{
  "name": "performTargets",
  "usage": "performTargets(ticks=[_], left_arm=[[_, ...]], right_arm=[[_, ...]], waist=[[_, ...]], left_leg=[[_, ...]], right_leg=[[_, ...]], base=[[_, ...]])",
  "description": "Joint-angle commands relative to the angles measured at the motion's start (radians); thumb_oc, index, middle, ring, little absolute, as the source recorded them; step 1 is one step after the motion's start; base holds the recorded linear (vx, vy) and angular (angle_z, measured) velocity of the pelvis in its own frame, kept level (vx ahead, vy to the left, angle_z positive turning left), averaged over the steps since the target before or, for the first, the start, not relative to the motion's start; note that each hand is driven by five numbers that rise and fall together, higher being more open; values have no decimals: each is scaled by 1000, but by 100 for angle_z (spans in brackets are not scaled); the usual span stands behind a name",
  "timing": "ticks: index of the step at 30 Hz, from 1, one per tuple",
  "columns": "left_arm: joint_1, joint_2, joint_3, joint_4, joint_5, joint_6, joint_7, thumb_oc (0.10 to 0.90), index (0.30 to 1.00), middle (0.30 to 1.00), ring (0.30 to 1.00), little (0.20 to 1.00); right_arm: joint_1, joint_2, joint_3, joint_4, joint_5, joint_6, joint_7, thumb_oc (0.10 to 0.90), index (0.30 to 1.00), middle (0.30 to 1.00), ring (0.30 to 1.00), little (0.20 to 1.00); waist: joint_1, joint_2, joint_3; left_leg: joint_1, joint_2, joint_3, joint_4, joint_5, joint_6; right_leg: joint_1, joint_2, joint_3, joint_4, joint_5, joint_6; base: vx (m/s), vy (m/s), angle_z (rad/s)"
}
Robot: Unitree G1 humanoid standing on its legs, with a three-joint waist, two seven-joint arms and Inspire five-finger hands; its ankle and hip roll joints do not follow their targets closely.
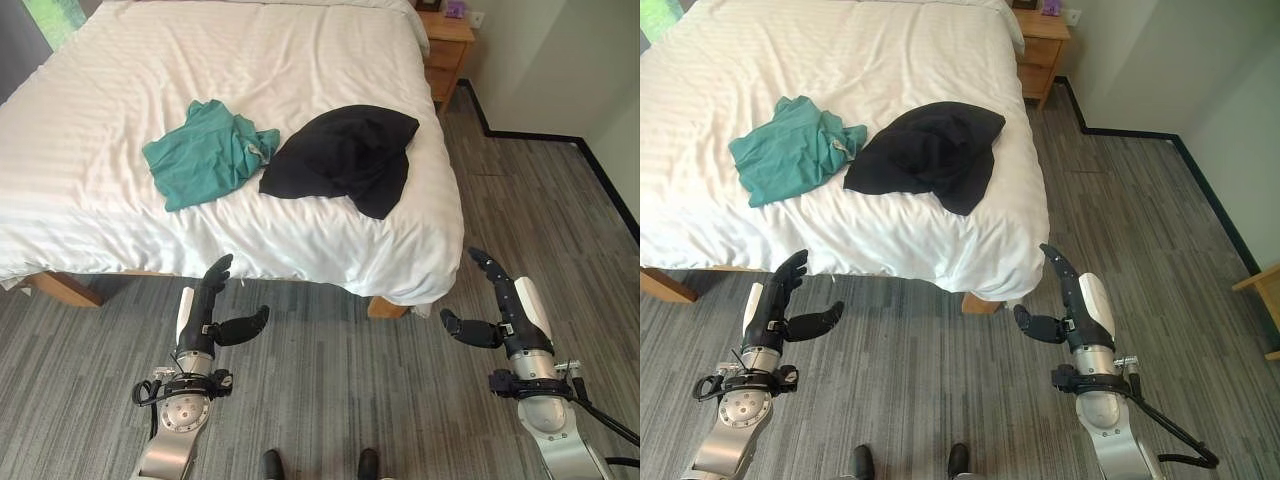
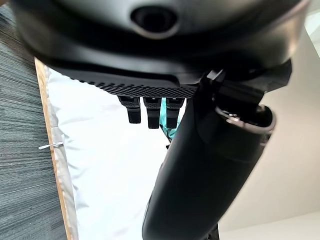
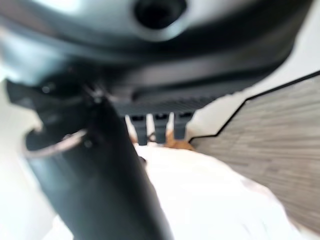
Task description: Pick up bed clothes into laundry basket.
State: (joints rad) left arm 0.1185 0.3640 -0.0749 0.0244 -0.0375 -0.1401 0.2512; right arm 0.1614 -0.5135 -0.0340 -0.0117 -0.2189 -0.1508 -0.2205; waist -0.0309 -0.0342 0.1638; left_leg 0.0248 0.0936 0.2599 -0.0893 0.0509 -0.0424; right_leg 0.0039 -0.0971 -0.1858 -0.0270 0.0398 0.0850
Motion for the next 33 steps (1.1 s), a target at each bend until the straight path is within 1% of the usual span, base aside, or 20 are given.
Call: performTargets(ticks=[1, 2, 3, 4, 5, 6, 7, 8, 9, 10, 11, 16, 18, 23, 29, 31, 32, 33], left_arm=[[-72, 88, 20, -111, 0, -71, 15, 800, 900, 900, 900, 900], [-73, 86, 18, -112, 4, -69, 15, 800, 900, 900, 900, 900], [-76, 79, 8, -113, 3, -69, 16, 800, 900, 900, 900, 900], [-76, 64, -5, -109, -4, -70, 17, 800, 900, 900, 900, 900], [-76, 63, -1, -93, -2, -67, 29, 800, 900, 900, 900, 900], [-84, 62, -11, -109, -18, -79, 15, 800, 900, 900, 900, 900], [-90, 70, -32, -119, -16, -76, -7, 800, 900, 900, 900, 900], [-82, 70, -38, -122, -22, -79, -18, 800, 900, 900, 900, 900], [-68, 64, -42, -124, -28, -80, -29, 800, 900, 900, 900, 900], [-65, 64, -42, -126, -28, -80, -30, 800, 900, 900, 900, 900], [-35, 57, -34, -131, -24, -87, -43, 800, 900, 900, 900, 900], [10, 54, -33, -132, -28, -79, -67, 800, 900, 900, 900, 900], [13, 53, -36, -128, -24, -76, -67, 800, 900, 900, 900, 900], [16, 50, -40, -126, -18, -74, -61, 800, 900, 900, 900, 900], [29, 47, -24, -132, -25, -73, -49, 800, 900, 900, 900, 900], [23, 45, -18, -124, -24, -74, -36, 800, 900, 900, 900, 900], [19, 47, -11, -119, -22, -73, -30, 800, 900, 900, 900, 900], [19, 49, -6, -113, -23, -71, -23, 800, 900, 900, 900, 900]], right_arm=[[-42, 30, -44, -60, 10, -38, -44, 800, 900, 900, 900, 900], [-42, 35, -42, -63, 8, -39, -44, 800, 900, 900, 900, 900], [-39, 41, -41, -64, 6, -39, -43, 800, 900, 900, 900, 900], [-24, 44, -47, -65, 5, -41, -43, 800, 900, 900, 900, 900], [-39, 22, -33, -55, -5, -40, -45, 800, 900, 900, 900, 900], [-24, 36, -43, -70, 9, -42, -49, 800, 900, 900, 900, 900], [-24, 23, -28, -86, -8, -42, -45, 800, 900, 900, 900, 900], [-11, 40, -31, -85, -3, -40, -46, 800, 900, 900, 900, 900], [3, 53, -34, -86, -8, -40, -41, 800, 900, 900, 900, 900], [7, 53, -34, -88, -8, -40, -41, 800, 900, 900, 900, 900], [13, 57, -35, -84, -10, -45, -36, 800, 900, 900, 900, 900], [30, 52, -25, -85, -3, -43, -18, 800, 900, 900, 900, 900], [37, 61, -25, -89, 3, -43, -20, 800, 900, 900, 900, 900], [46, 68, -26, -91, -1, -39, -27, 800, 900, 900, 900, 900], [39, 65, -29, -94, -4, -33, -36, 800, 900, 900, 900, 900], [24, 69, -35, -92, -12, -30, -49, 800, 900, 900, 900, 900], [13, 70, -40, -92, -21, -25, -54, 800, 900, 900, 900, 900], [1, 67, -43, -91, -29, -18, -61, 800, 900, 900, 900, 900]], waist=[[-21, -15, 11], [-32, -3, 20], [-51, 8, 28], [-79, 12, 30], [-94, 7, 29], [-97, -3, 33], [-86, -14, 25], [-84, -18, 20], [-83, -21, 7], [-81, -21, 5], [-73, -19, -19], [-61, -17, -37], [-61, -15, -38], [-65, -14, -36], [-59, -14, -35], [-54, -13, -27], [-54, -13, -17], [-58, -14, -8]], left_leg=[[75, 5, -28, 2, -125, 2], [88, 6, -36, 2, -132, 7], [110, 0, -56, 2, -142, 11], [124, -6, -79, 2, -145, 11], [125, -24, -105, 2, -149, 4], [119, -44, -131, 2, -147, 7], [112, -54, -131, 2, -150, 12], [111, -59, -126, 2, -153, 14], [115, -61, -120, 2, -158, 14], [116, -59, -119, 2, -159, 13], [122, -59, -101, 2, -167, 13], [133, -48, -78, 2, -165, 8], [130, -45, -78, 2, -163, 3], [121, -47, -78, 2, -163, 0], [134, -51, -68, 2, -174, 9], [139, -53, -60, 2, -176, 19], [144, -55, -56, 2, -179, 24], [150, -58, -51, 2, -182, 28]], right_leg=[[-118, -157, 56, 363, 107, 176], [-153, -132, 59, 414, 91, 172], [-183, -73, 83, 435, 31, 155], [-197, 16, 127, 386, -54, 122], [-175, 60, 147, 293, -89, 115], [-156, 55, 157, 255, -75, 104], [-132, 25, 134, 226, -64, 88], [-113, 22, 130, 204, -69, 79], [-95, 28, 136, 179, -73, 74], [-90, 30, 137, 172, -71, 74], [-57, 22, 126, 125, -71, 70], [3, 18, 118, 49, -60, 65], [12, 14, 113, 40, -63, 65], [18, 9, 112, 31, -61, 66], [23, 2, 121, 30, -56, 72], [-6, -3, 120, 84, -54, 82], [-41, -3, 123, 146, -38, 99], [-78, -6, 129, 209, -5, 126]], base=[[59, 55, 17], [172, 116, 28], [307, 167, 28], [358, 173, 18], [210, 122, 50], [129, 68, 86], [31, -12, 123], [104, -52, 87], [61, -42, 52], [133, -38, 16], [100, -8, 10], [60, -6, -5], [17, 13, -8], [-3, 13, -1], [6, 39, -5], [-27, 43, -23], [-28, 51, -23], [-26, 60, -23]])
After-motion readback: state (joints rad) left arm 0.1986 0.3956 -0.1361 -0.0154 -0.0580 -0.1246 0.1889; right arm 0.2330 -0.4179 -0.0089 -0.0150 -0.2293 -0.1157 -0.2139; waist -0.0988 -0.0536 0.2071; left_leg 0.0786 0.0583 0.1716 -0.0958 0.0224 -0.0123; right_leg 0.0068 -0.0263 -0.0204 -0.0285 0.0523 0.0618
